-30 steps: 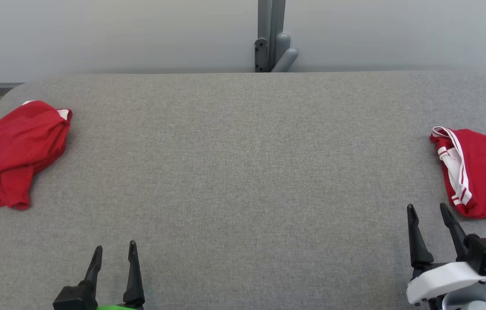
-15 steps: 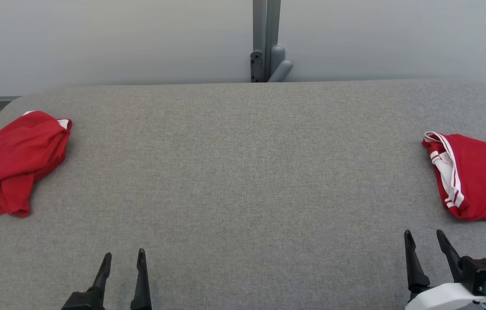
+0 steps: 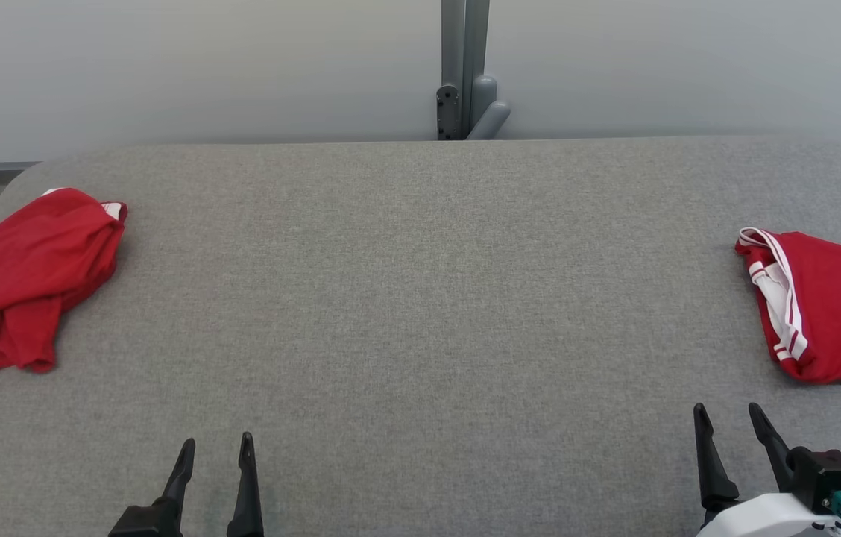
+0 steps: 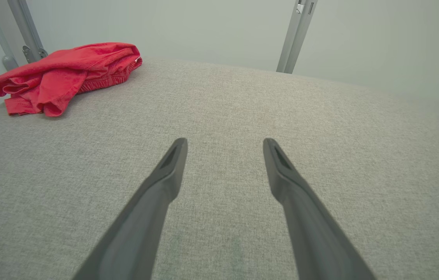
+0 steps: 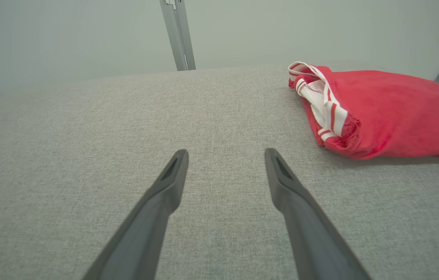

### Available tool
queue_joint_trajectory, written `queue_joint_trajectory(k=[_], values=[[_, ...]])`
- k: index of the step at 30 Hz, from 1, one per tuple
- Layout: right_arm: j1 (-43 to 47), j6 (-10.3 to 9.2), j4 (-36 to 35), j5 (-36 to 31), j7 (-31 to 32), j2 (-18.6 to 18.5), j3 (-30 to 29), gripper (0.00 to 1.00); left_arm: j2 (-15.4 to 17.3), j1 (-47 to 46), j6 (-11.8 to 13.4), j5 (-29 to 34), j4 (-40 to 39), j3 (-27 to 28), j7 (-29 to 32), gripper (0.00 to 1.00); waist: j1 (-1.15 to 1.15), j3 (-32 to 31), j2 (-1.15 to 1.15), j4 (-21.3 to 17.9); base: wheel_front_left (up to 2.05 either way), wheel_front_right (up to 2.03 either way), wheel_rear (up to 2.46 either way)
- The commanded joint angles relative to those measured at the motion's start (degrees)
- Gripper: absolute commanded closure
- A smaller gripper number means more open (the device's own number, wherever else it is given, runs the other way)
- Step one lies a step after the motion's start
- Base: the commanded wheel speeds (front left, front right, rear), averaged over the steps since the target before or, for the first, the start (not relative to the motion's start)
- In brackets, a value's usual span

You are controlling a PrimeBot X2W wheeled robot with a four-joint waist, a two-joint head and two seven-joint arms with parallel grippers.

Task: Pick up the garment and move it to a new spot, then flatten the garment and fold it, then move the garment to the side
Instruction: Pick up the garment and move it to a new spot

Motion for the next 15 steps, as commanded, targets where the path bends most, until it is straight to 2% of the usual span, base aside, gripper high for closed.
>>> queue_joint_trajectory(k=[1, 8, 15], values=[[0.42, -0.06, 0.15, 0.62, -0.24, -0.09, -0.01, 0.0, 0.13, 0.1, -0.11, -0.05, -0.03, -0.05, 0.0, 0.0, 0.0, -0.04, 0.0, 0.08, 0.0, 0.0, 0.0], [0.44, -0.06, 0.53, 1.24, -0.24, -0.08, 0.17, 0.0, 0.13, -0.58, -0.38, 0.4, 0.27, 0.05, 0.0, 0.0, 0.0, -0.3, 0.0, 1.84, 0.0, 0.0, 0.0], [1.19, -0.06, 0.79, 1.56, -0.23, -0.1, 0.88, 0.0, 0.13, 0.15, -0.22, 0.59, 0.6, 0.1, 0.0, 0.0, 0.0, -1.65, 0.0, 7.18, 0.0, 0.0, 0.0]])
